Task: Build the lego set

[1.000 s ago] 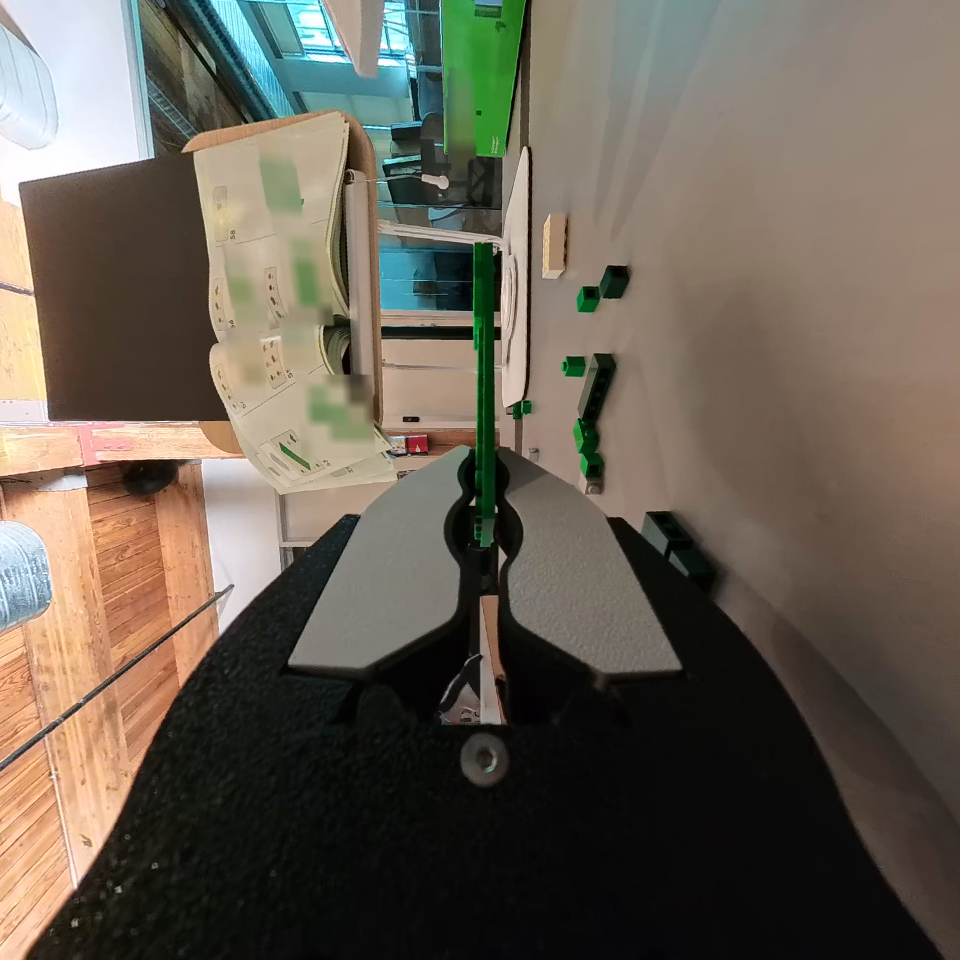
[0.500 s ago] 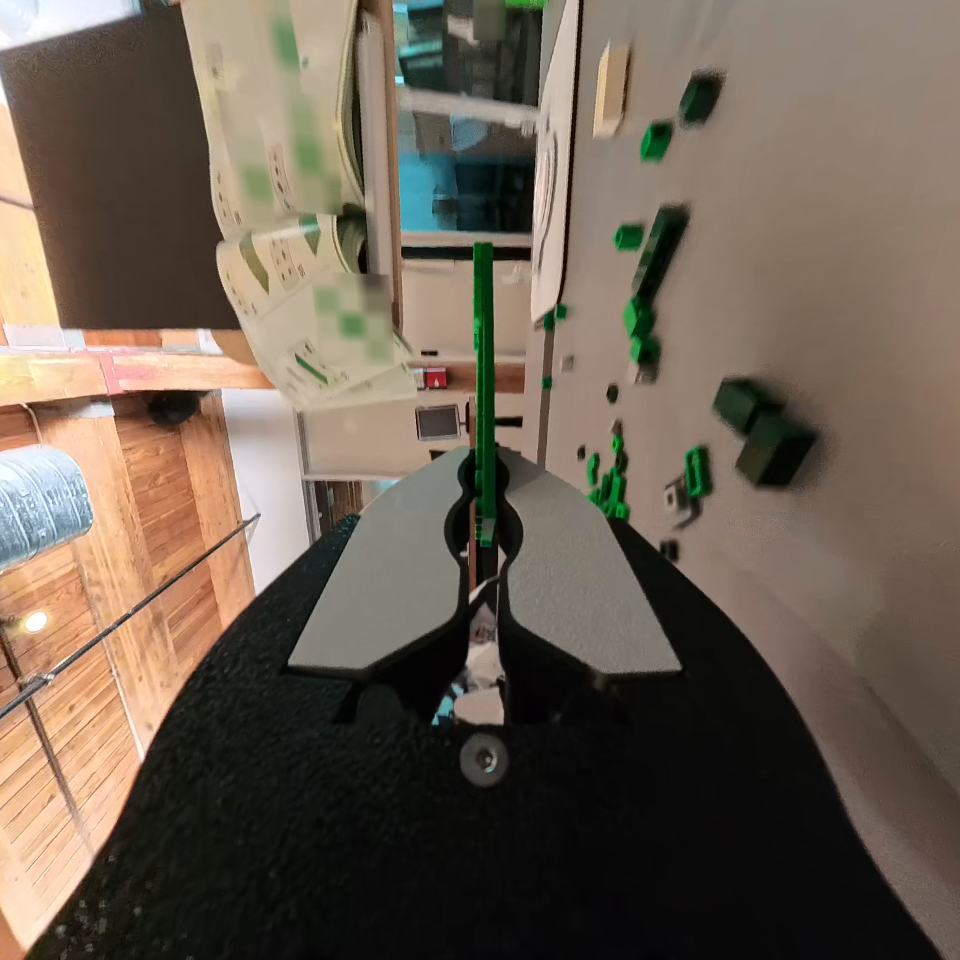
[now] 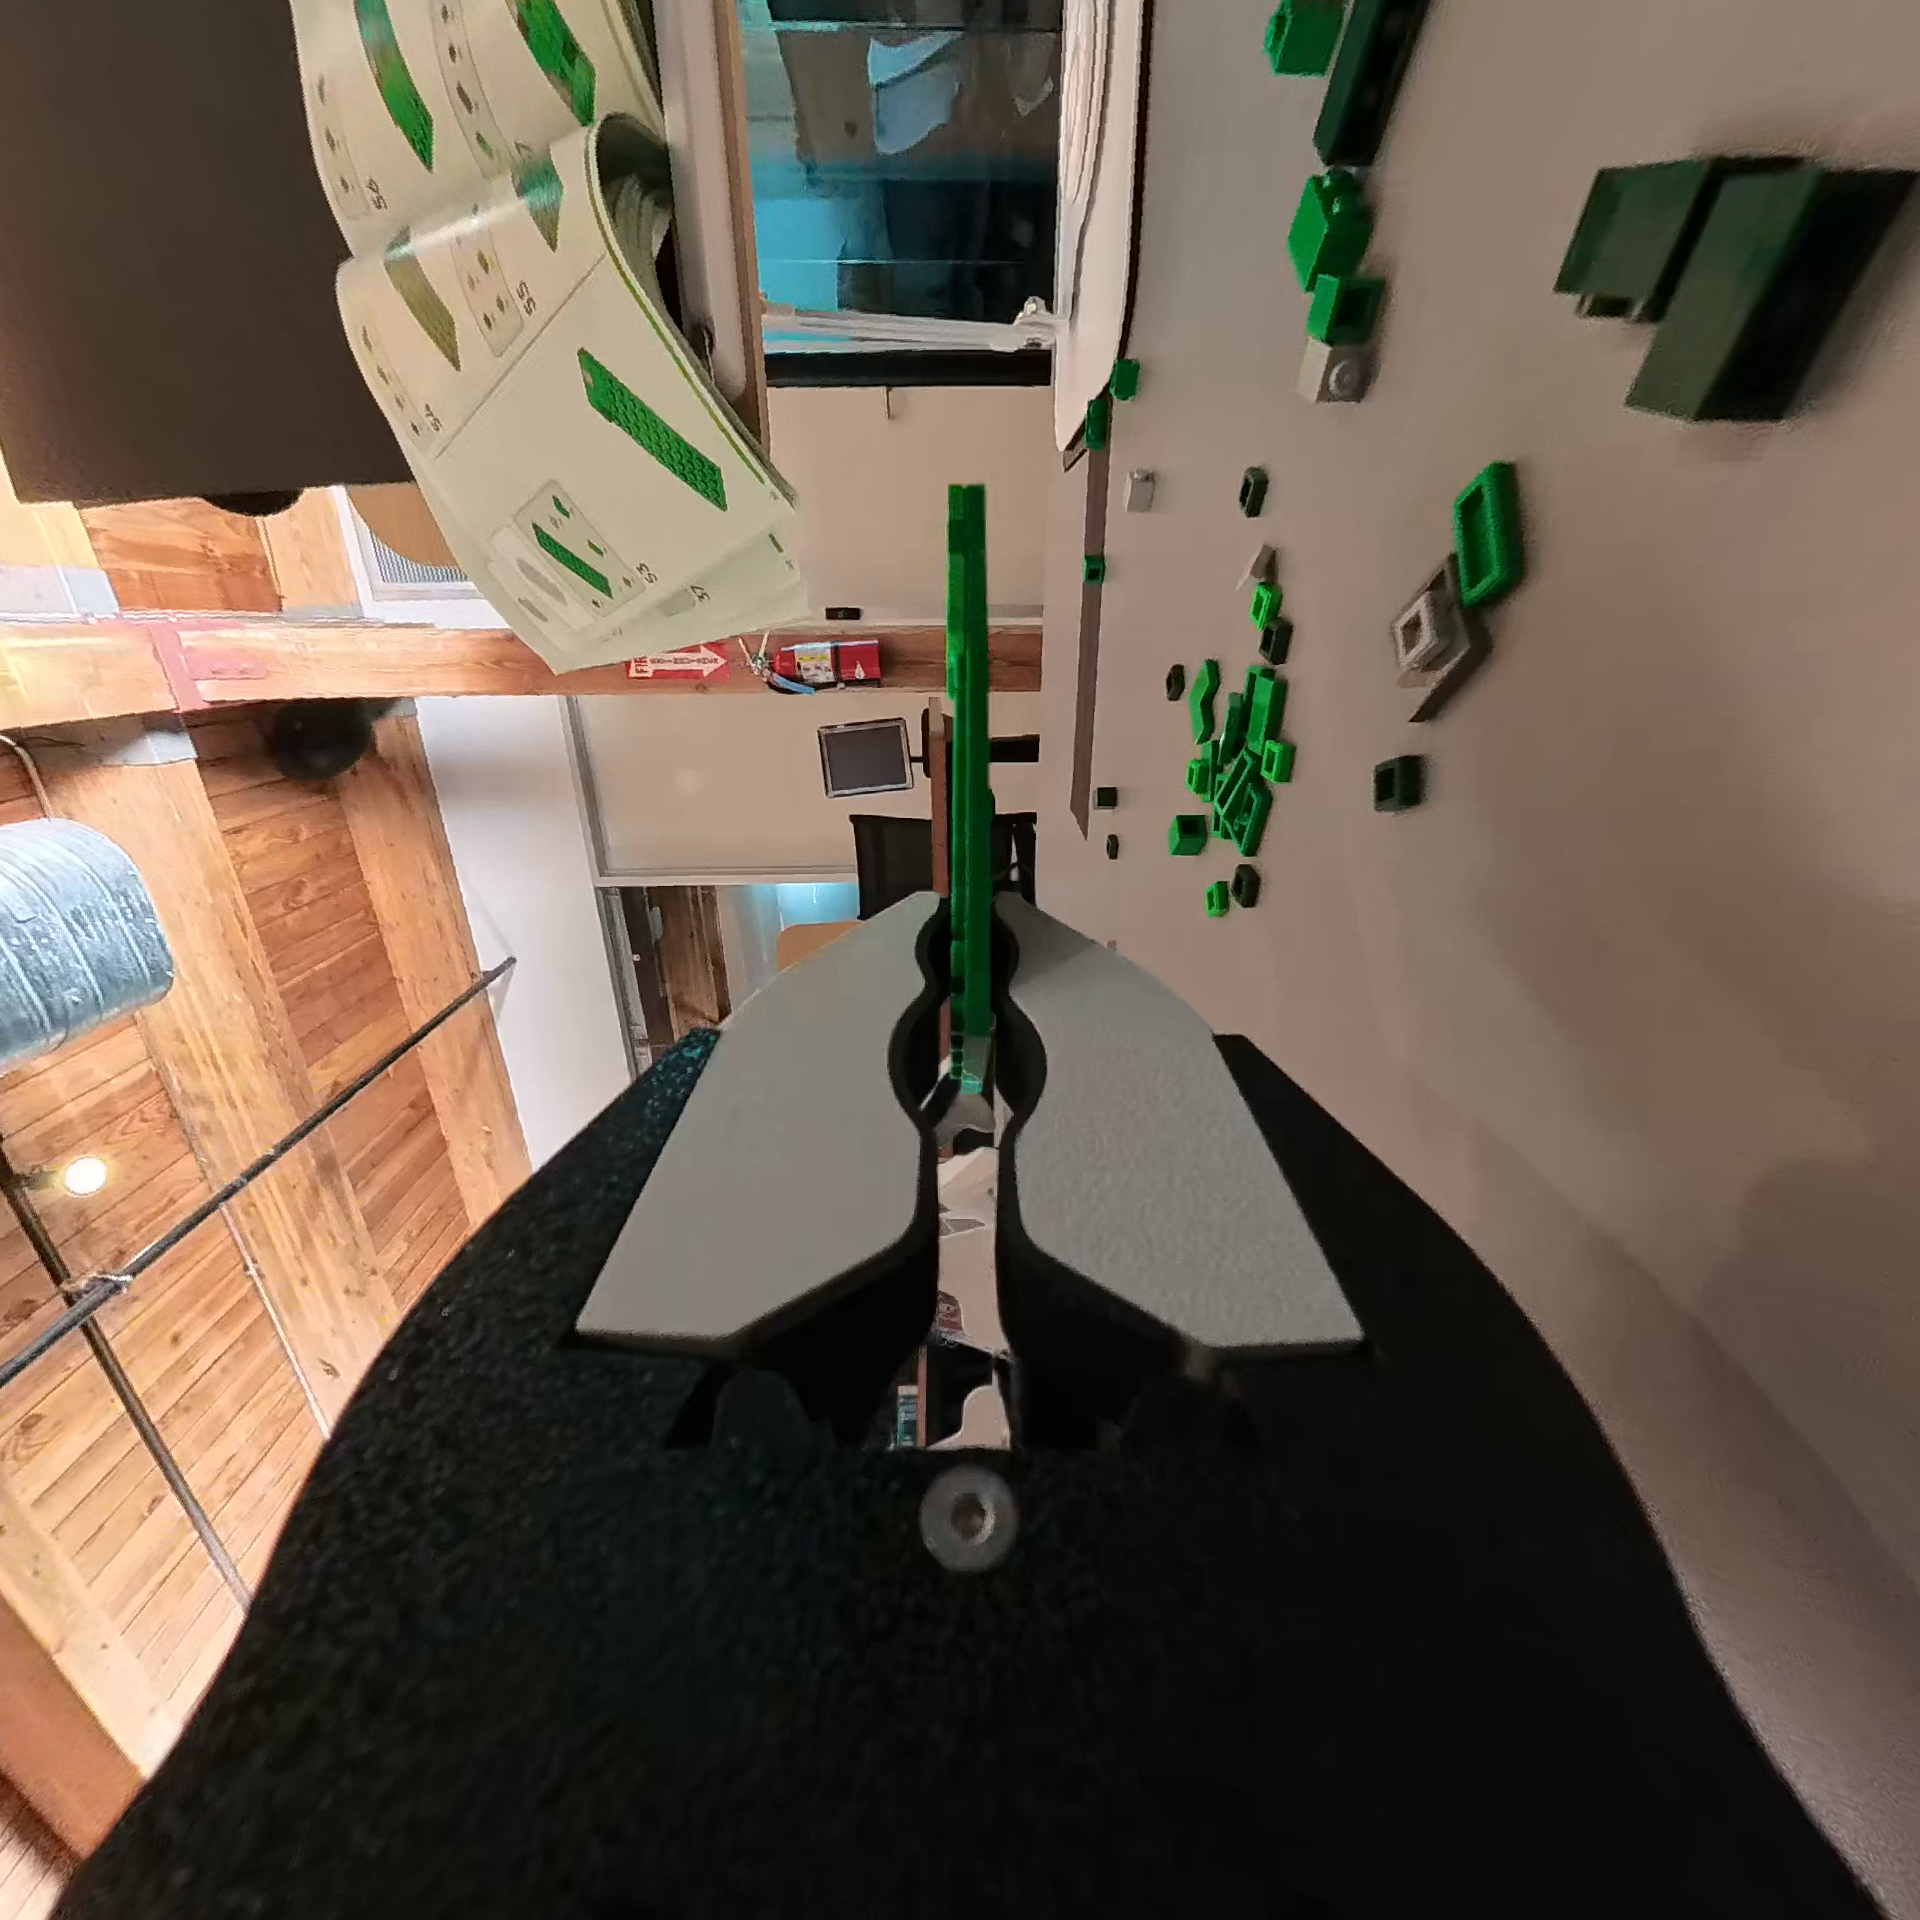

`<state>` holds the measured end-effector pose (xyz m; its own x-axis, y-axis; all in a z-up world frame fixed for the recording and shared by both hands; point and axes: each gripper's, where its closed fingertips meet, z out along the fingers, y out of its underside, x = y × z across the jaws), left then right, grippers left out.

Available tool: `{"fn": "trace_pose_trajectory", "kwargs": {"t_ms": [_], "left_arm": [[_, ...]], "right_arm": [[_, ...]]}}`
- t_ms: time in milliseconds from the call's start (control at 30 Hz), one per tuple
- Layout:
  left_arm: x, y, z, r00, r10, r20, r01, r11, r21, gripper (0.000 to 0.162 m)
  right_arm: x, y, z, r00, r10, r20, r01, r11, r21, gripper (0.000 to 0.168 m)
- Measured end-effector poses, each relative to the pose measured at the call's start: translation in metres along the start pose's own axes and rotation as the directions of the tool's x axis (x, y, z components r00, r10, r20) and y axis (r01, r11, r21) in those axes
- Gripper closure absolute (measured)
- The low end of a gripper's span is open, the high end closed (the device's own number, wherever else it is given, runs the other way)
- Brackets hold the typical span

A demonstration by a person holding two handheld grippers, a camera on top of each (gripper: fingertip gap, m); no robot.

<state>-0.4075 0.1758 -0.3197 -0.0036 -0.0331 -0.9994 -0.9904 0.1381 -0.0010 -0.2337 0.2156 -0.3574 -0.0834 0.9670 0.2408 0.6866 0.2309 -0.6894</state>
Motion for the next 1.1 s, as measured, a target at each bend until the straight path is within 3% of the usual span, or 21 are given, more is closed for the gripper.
{"fn": "trace_pose_trajectory", "kwargs": {"t_ms": [133,433,633,867,1033,1100], "left_arm": [[-0.008,0.022,-0.001,0.999,-0.022,0.043,0.025,0.997,-0.077,0.158],[-0.011,0.050,-0.003,0.994,-0.073,0.078,0.084,0.983,-0.162,0.158],[-0.012,0.060,-0.003,0.992,-0.086,0.091,0.103,0.975,-0.198,0.158],[-0.014,0.065,-0.004,0.989,-0.099,0.107,0.120,0.969,-0.217,0.158],[-0.013,0.063,-0.002,0.991,-0.097,0.097,0.115,0.971,-0.209,0.158],[-0.012,0.062,-0.002,0.991,-0.098,0.093,0.115,0.971,-0.207,0.158]], "right_arm": [[0.011,-0.029,0.010,0.998,-0.029,0.054,0.028,0.999,0.026,0.158],[0.029,-0.046,0.083,0.986,0.018,0.169,0.010,0.986,-0.166,0.160],[0.043,-0.069,0.104,0.984,0.020,0.178,0.001,0.993,-0.117,0.161],[-0.015,-0.092,0.102,0.844,-0.205,0.496,0.223,0.975,0.022,0.160],[-0.044,-0.093,0.103,0.786,-0.266,0.559,0.287,0.956,0.051,0.158],[-0.041,-0.088,0.108,0.806,-0.285,0.518,0.316,0.948,0.030,0.158]]}}
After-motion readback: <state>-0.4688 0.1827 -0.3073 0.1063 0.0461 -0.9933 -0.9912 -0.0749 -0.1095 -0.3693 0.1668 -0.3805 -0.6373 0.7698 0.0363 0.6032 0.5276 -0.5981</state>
